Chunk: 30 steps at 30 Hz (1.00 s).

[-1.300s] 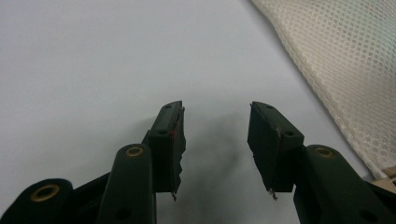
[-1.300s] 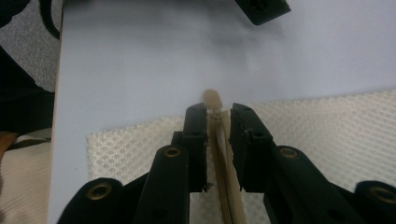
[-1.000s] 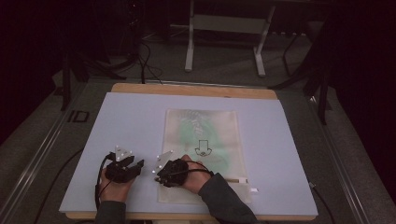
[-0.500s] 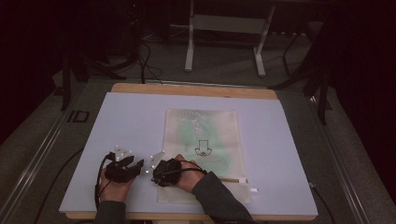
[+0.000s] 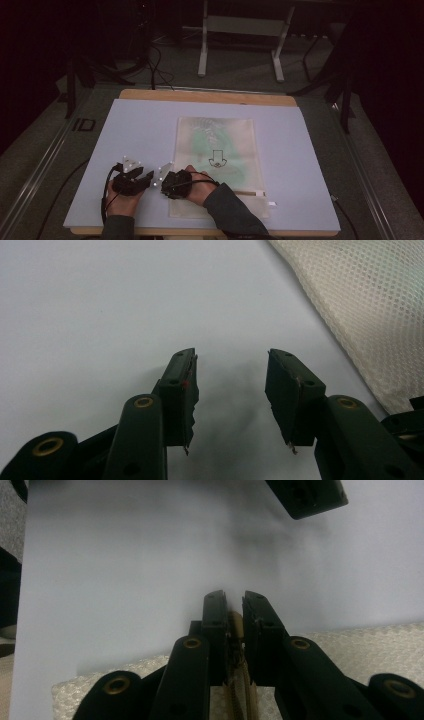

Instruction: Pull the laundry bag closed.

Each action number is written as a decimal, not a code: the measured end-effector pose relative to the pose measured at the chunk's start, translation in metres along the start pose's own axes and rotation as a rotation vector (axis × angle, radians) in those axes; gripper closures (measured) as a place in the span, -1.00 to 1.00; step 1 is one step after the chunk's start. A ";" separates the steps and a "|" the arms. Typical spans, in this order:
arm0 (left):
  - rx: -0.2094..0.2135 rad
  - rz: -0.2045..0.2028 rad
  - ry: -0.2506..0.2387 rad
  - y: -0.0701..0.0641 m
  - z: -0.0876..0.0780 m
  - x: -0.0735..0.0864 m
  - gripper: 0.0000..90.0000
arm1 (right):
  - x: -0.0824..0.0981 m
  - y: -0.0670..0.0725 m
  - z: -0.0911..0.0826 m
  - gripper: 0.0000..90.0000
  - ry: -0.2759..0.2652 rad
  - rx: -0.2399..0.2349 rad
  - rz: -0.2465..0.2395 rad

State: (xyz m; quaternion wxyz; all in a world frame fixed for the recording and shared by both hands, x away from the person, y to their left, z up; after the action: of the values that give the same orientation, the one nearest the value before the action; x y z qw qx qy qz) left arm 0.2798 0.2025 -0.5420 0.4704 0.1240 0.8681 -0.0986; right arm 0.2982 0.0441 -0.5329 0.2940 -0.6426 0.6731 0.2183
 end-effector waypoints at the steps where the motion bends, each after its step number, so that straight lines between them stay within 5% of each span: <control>1: 0.000 0.001 0.000 0.000 0.000 0.000 0.22 | 0.000 0.000 -0.001 0.80 -0.010 0.000 0.006; 20: 0.004 0.004 -0.005 -0.002 -0.001 0.000 0.22 | 0.012 0.003 -0.034 0.80 -0.099 0.025 0.045; 30: 0.028 0.020 -0.024 -0.009 -0.004 -0.001 0.27 | 0.030 -0.003 -0.031 0.78 -0.105 -0.005 0.105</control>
State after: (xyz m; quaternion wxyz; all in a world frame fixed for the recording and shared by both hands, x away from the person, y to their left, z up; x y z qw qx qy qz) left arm 0.2746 0.1948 -0.5381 0.4799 0.1379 0.8597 -0.1073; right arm 0.2972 0.0007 -0.5298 0.3154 -0.5949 0.6890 0.2683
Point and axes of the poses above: each handheld gripper's, and its own axes: z roughly forward along the jaws, x roughly out of its underside, y roughly to its left, the point moved 2 cm from there along z, roughly forward along the jaws, and after that the axes turned 11 degrees about -y, right-handed, at the moved point
